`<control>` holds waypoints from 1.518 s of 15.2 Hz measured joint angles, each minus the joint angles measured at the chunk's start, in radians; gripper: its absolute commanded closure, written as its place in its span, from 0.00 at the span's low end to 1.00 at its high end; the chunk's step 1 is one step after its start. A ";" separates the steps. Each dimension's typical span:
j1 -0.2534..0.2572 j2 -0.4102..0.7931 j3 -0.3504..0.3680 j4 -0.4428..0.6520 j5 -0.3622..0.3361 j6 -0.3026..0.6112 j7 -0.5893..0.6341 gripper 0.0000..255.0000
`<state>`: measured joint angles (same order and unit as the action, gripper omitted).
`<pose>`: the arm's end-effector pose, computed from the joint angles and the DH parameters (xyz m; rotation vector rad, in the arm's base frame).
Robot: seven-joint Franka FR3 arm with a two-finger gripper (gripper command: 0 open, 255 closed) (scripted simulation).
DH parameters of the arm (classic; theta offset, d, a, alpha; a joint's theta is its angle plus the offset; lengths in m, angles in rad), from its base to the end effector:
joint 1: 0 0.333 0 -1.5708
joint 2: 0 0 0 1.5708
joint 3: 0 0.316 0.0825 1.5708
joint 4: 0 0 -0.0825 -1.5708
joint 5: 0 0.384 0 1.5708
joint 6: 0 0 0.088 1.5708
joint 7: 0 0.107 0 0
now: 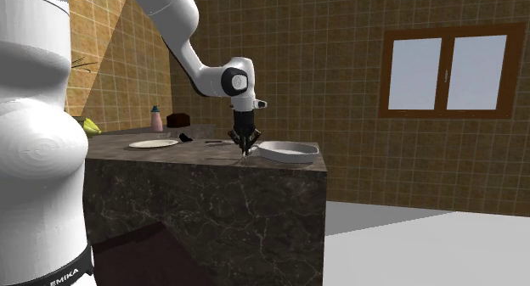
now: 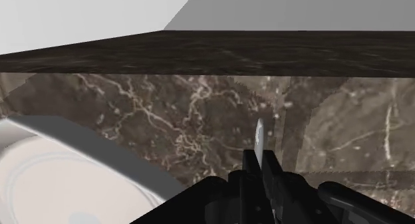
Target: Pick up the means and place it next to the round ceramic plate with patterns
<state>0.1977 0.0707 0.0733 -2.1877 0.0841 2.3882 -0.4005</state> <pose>0.5345 0.1490 0.3678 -2.9331 -0.9288 -0.2062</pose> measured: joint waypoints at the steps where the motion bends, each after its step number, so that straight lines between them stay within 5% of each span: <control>1: 0.000 -0.007 0.000 0.007 -0.001 -0.014 0.001 1.00; 13: -0.002 -0.084 -0.002 0.083 -0.003 -0.166 0.009 1.00; 23: 0.098 -0.170 0.111 0.000 -0.018 -0.158 0.228 1.00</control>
<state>0.2954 -0.0997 0.1839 -2.1881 0.0661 2.2306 -0.1720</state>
